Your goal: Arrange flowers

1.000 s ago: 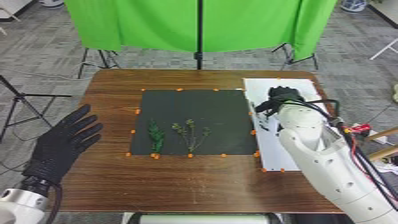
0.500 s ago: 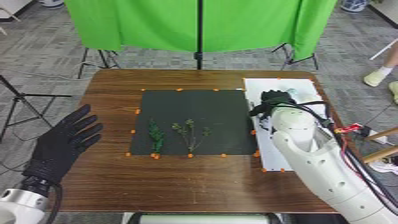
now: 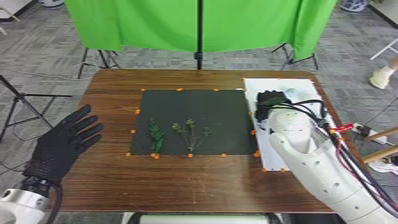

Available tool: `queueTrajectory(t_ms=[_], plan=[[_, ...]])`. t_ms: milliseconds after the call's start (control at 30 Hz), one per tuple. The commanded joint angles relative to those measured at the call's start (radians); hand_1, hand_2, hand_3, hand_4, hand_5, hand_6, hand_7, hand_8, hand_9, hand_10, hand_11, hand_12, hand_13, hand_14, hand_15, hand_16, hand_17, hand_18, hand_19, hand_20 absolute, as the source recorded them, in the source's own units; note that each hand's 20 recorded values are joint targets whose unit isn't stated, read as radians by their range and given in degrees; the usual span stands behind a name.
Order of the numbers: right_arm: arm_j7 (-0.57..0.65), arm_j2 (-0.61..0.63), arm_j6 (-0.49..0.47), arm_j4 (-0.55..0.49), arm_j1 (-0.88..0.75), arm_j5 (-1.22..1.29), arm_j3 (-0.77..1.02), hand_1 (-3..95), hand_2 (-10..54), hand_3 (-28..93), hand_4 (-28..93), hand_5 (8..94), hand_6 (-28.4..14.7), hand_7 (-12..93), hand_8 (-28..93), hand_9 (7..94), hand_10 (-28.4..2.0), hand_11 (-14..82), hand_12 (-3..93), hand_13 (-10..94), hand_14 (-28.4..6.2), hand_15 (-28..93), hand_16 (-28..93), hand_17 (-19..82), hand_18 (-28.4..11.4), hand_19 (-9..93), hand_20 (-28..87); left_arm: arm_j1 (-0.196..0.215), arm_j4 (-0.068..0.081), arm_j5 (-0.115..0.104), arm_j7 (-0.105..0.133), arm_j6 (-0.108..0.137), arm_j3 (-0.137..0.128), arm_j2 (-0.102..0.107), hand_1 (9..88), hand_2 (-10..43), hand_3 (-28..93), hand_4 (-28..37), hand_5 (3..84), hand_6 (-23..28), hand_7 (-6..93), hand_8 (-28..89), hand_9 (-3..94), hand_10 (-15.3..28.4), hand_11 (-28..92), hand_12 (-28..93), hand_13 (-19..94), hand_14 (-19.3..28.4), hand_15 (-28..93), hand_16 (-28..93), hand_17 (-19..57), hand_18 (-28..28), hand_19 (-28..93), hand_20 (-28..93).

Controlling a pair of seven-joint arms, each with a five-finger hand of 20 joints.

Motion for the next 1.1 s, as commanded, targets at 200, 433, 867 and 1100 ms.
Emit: queueTrajectory(t_ms=[200,433,867,1100], plan=[[-0.067,-0.010,0.053,0.080,-0.155,0.015,0.009,48.1,-9.5,78,-28,80.2,-1.0,48,0,92.2,-5.7,45.0,30.1,83,-4.0,76,35,45,-20.5,93,46,0.009,0.003,0.001,-0.012,-0.009,-0.002,-0.018,23.9,-2.8,70,-27.7,25.3,1.5,20.5,-12,22.1,10.1,20,16,16,13.2,29,-1,-11.7,18.8,39,7],[-0.093,-0.004,0.163,0.066,-0.183,0.008,0.033,42.1,-8.6,92,-22,67.6,-8.2,67,3,91.6,-5.6,38.0,33.1,84,-1.8,69,33,45,-19.6,93,44,0.004,0.006,0.002,-0.013,-0.010,0.001,-0.018,23.9,-2.9,71,-27.7,25.3,1.5,20.4,-12,22.1,10.0,20,16,16,13.3,29,-1,-11.8,18.7,39,7],[-0.073,0.012,0.431,-0.028,-0.238,0.009,0.086,42.0,-4.7,92,-15,66.8,-14.8,74,-5,90.4,-7.7,45.2,33.9,82,-4.6,77,35,45,-21.4,93,49,-0.001,0.007,0.002,-0.012,-0.006,0.002,-0.018,24.3,-2.8,70,-27.6,25.3,1.5,20.4,-12,22.1,9.9,20,16,16,13.1,29,-1,-11.7,18.7,39,7],[-0.081,0.014,0.485,-0.097,-0.258,0.024,0.114,41.7,-4.6,92,-14,66.9,-15.5,75,-5,90.5,-8.1,47.1,33.9,82,-4.8,79,35,46,-21.8,93,51,0.001,0.007,0.002,-0.011,-0.009,-0.001,-0.016,24.4,-2.8,70,-27.7,25.3,1.5,20.6,-12,22.0,9.9,20,16,16,13.1,29,-1,-11.7,18.7,39,7]])
